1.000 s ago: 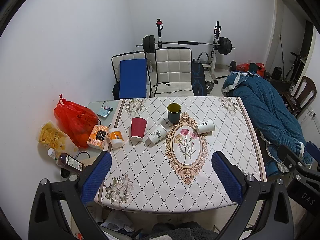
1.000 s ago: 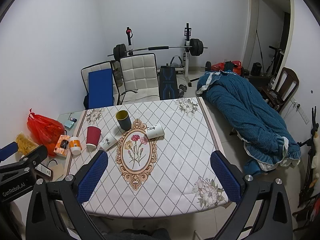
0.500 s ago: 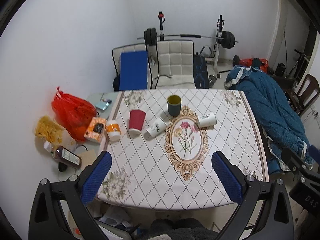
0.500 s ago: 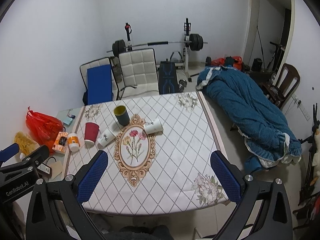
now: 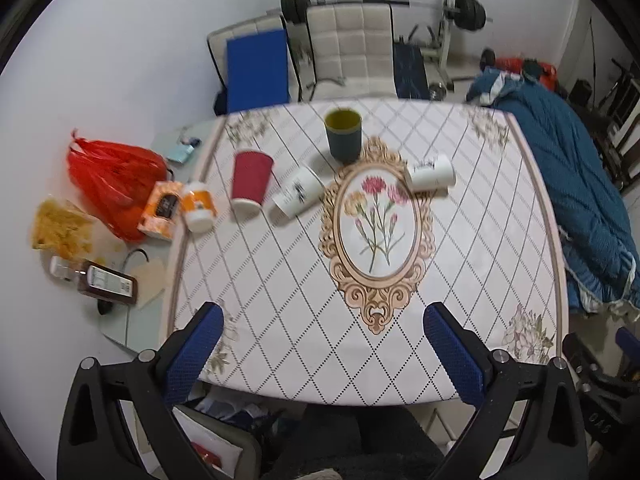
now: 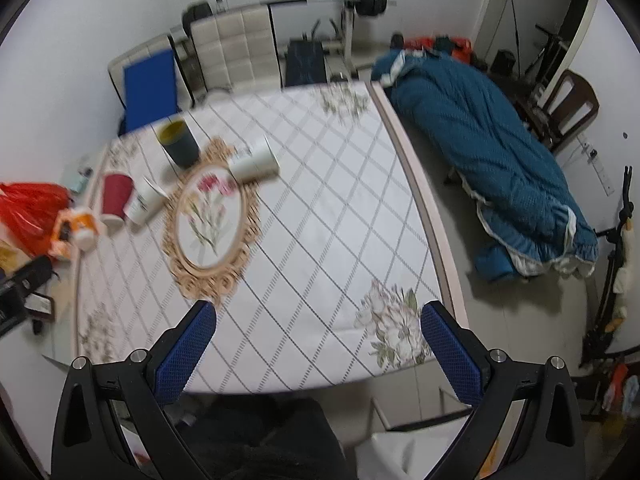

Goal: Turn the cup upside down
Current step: 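Move the left tool toward the white calligraphy cup lying on its side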

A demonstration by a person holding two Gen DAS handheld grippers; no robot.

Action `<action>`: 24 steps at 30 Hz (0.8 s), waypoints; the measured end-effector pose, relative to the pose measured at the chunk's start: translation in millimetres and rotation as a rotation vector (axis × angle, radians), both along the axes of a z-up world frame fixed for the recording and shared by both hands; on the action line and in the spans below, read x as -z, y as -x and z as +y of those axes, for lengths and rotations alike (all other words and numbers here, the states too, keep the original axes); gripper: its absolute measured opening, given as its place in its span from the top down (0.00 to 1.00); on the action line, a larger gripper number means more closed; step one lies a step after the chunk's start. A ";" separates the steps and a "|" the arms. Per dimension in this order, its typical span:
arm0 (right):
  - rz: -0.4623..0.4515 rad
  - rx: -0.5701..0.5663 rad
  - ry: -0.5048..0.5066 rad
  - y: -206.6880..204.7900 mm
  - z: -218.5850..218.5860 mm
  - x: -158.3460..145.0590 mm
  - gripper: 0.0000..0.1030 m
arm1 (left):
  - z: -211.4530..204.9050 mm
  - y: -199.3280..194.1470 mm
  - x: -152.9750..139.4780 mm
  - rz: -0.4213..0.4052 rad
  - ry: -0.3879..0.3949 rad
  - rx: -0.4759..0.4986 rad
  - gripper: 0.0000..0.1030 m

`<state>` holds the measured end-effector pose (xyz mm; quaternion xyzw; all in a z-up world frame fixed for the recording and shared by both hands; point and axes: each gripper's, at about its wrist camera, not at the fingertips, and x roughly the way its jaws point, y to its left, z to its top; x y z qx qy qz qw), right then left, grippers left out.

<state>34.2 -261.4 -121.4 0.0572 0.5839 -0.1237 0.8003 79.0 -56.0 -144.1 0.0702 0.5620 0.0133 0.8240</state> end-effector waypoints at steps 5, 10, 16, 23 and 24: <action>0.113 0.025 0.011 -15.7 -15.3 62.1 0.00 | -15.3 -31.2 37.1 0.073 -0.008 0.048 0.00; 0.203 0.056 0.019 -36.4 -27.1 113.9 0.00 | -32.4 -71.2 73.1 0.131 -0.034 0.115 0.00; 0.291 0.105 0.000 -68.9 -35.8 155.5 0.00 | -49.1 -124.2 105.8 0.176 -0.031 0.162 0.01; 0.354 0.152 0.001 -108.9 -45.9 192.0 0.00 | -69.0 -181.8 140.1 0.197 -0.045 0.209 0.01; 0.358 0.159 -0.001 -114.2 -47.6 196.3 0.00 | -71.8 -190.5 145.7 0.201 -0.050 0.217 0.01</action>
